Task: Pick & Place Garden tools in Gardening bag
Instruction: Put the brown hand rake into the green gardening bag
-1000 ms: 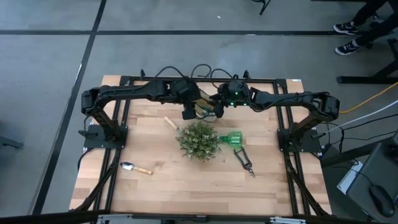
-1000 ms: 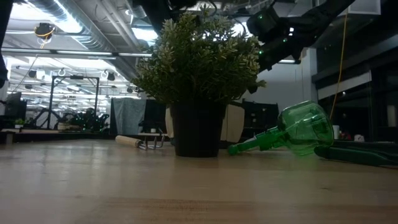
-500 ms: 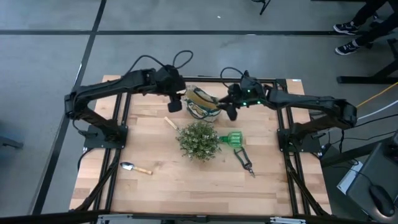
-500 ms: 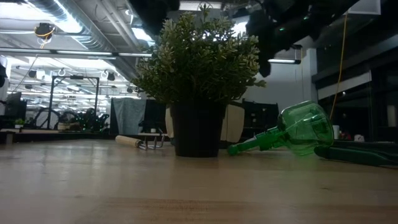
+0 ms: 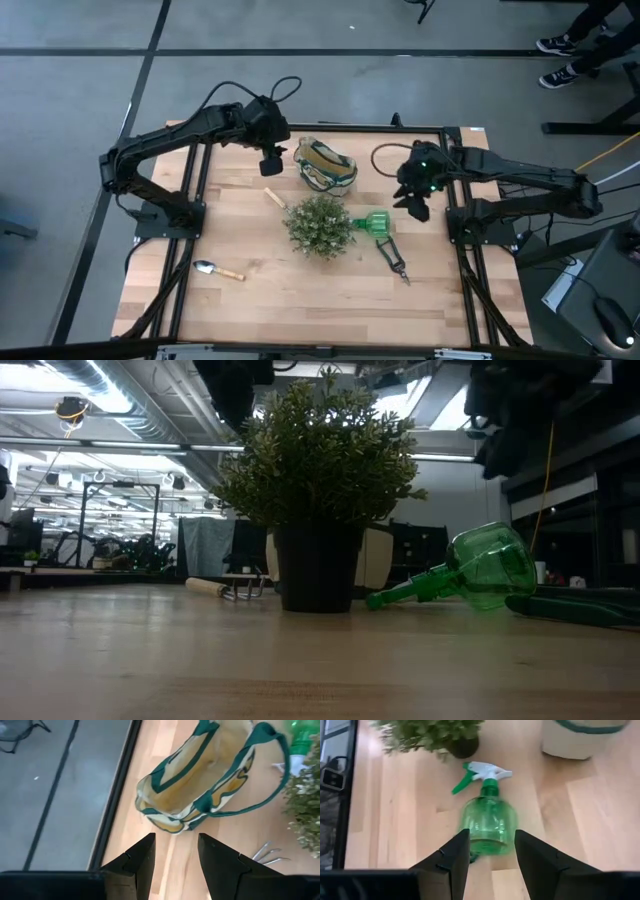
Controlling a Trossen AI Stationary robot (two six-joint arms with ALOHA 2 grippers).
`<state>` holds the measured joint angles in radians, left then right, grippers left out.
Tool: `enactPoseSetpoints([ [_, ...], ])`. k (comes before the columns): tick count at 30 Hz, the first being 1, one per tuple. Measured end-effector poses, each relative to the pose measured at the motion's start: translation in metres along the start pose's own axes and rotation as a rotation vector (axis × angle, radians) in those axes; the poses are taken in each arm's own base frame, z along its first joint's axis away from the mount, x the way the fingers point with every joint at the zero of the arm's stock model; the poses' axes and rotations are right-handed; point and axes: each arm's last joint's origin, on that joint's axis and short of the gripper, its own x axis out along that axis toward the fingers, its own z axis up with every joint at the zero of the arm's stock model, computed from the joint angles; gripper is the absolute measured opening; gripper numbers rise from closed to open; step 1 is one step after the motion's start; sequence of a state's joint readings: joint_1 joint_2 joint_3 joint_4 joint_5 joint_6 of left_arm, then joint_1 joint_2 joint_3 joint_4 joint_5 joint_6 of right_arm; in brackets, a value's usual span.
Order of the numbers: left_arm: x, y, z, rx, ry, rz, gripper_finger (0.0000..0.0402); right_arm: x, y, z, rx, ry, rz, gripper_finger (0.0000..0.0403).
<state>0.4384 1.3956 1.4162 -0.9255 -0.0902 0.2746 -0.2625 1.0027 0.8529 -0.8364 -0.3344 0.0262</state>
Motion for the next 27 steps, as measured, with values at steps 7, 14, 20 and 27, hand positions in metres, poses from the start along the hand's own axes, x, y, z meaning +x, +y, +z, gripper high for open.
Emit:
enactPoseSetpoints([
  [7, 0.000, 0.004, -0.001, -0.013, -0.005, -0.021, 0.0143, 0.003, 0.013, -0.029, 0.027, -0.041, 0.047, 0.0160],
  [14, 0.001, 0.003, -0.001, -0.013, -0.006, -0.028, 0.0143, 0.003, 0.026, -0.046, 0.007, -0.250, 0.041, 0.0160],
  [20, 0.001, 0.003, 0.000, -0.012, -0.009, -0.028, 0.0143, -0.006, 0.032, -0.063, -0.046, -0.396, 0.006, 0.0160],
  [27, 0.001, 0.003, 0.000, -0.016, -0.017, -0.053, 0.0143, -0.012, 0.033, -0.078, -0.072, -0.517, -0.021, 0.0160],
])
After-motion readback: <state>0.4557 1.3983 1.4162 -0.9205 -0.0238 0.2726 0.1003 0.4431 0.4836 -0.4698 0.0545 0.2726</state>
